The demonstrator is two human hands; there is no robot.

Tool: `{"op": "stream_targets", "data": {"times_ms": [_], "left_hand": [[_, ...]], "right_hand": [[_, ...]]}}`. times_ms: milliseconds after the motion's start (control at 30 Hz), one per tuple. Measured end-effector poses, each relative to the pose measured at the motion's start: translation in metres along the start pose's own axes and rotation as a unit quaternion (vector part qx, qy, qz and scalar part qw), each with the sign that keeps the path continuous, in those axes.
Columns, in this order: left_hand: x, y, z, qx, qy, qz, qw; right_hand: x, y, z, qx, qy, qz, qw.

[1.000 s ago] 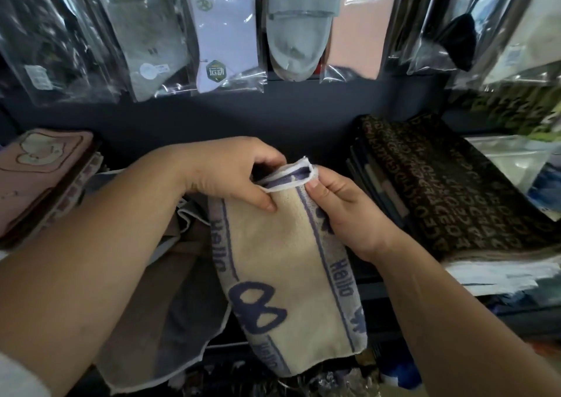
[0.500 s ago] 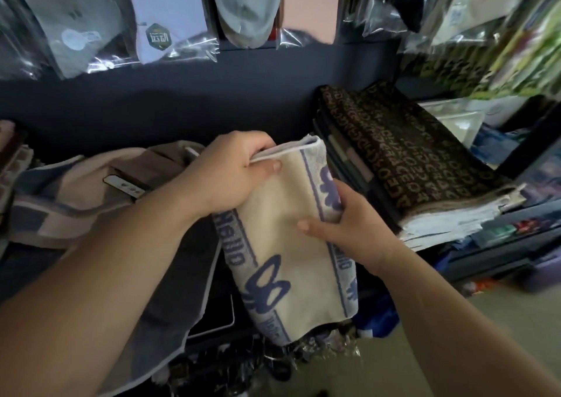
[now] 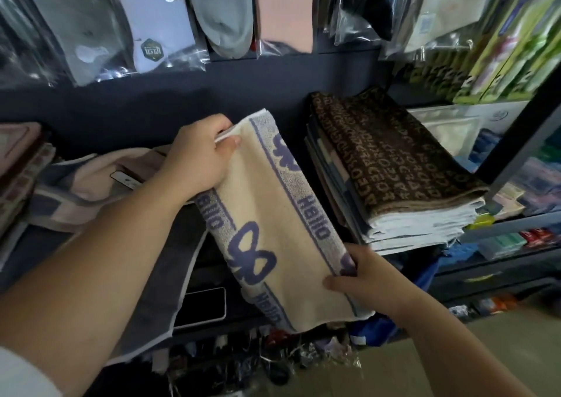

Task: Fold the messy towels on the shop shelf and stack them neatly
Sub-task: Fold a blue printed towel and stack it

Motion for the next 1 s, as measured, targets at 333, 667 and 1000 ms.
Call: {"op": "stream_targets", "data": {"times_ms": [333,667,1000], "left_hand": [[-0.001,0.044,0.000,-0.016,0.001,-0.015,1.000],[0.052,0.092,0.026,-0.013,-0.035,0.032,0.999],[0.136,0.105,0.099,-0.011,-0.094,0.102,0.990]], "right_hand": [[-0.058,0.053,-0.077,0.125,-0.181,0.005,0.976],[-0.086,0.037,-0.149,0.509,0.031,-0.081,0.857],[-0.089,0.014,-0.152,0.595,0.168,-0.029,0.786]]}}
Point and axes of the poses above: each hand's wrist, its own x-axis towards the middle knuckle, its own z-axis out of the palm, y = z × x, the point moved 3 cm from there along x, towards the middle knuckle, and after that the axes turned 9 degrees about z, right-handed, at the moved point
